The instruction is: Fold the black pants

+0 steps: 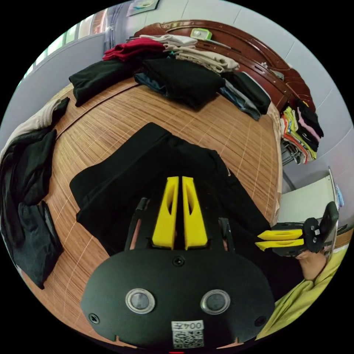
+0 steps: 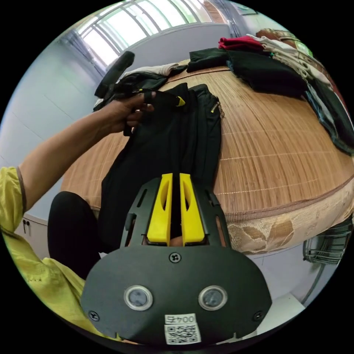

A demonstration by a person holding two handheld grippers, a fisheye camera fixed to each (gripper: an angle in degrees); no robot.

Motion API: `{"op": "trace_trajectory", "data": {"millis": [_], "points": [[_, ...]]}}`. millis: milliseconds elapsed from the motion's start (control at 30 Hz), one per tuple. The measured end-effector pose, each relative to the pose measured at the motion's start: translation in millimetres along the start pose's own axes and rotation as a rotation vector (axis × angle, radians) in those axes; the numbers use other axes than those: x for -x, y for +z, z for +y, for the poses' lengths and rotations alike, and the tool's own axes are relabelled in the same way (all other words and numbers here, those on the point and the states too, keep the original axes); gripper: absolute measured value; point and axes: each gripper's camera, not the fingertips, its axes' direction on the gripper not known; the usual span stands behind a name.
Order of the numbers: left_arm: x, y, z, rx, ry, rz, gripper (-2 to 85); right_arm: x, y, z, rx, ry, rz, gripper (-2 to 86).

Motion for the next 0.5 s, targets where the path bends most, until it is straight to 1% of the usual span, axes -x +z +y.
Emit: {"op": "trace_trajectory", "data": {"millis": [67, 100, 133, 200, 267, 333, 400, 500], "points": [[4, -11, 5, -0.061, -0.03, 0.041, 2.6, 16, -13, 8, -0.057, -0.072, 0.07, 3.3], [10, -21, 12, -0.14, -0.085, 0.107, 2.2, 26, -22, 17, -0.107, -0.104, 0.119, 3.1], [18, -28, 21, -0.218, -0.138, 0.186, 2.1, 29, -28, 25, -0.133, -0.092, 0.178, 3.2], [28, -23, 30, -0.264, -0.194, 0.284, 2.3, 22, -25, 35, -0.121, -0.024, 0.22, 3.7], [31, -6, 32, -0.214, -0.252, 0.25, 3.4, 11, -8, 42, -0.044, 0.033, 0.217, 4.1], [30, 19, 32, -0.105, -0.251, 0.226, 6.3, 4, -5, 57, -0.101, 0.057, 0.191, 4.3], [31, 18, 36, -0.122, -0.269, 0.203, 7.2, -1, -8, 63, -0.105, 0.072, 0.158, 4.7], [40, 9, 42, -0.116, -0.279, 0.318, 9.2, -19, -21, 72, -0.106, 0.143, 0.005, 6.3]]}}
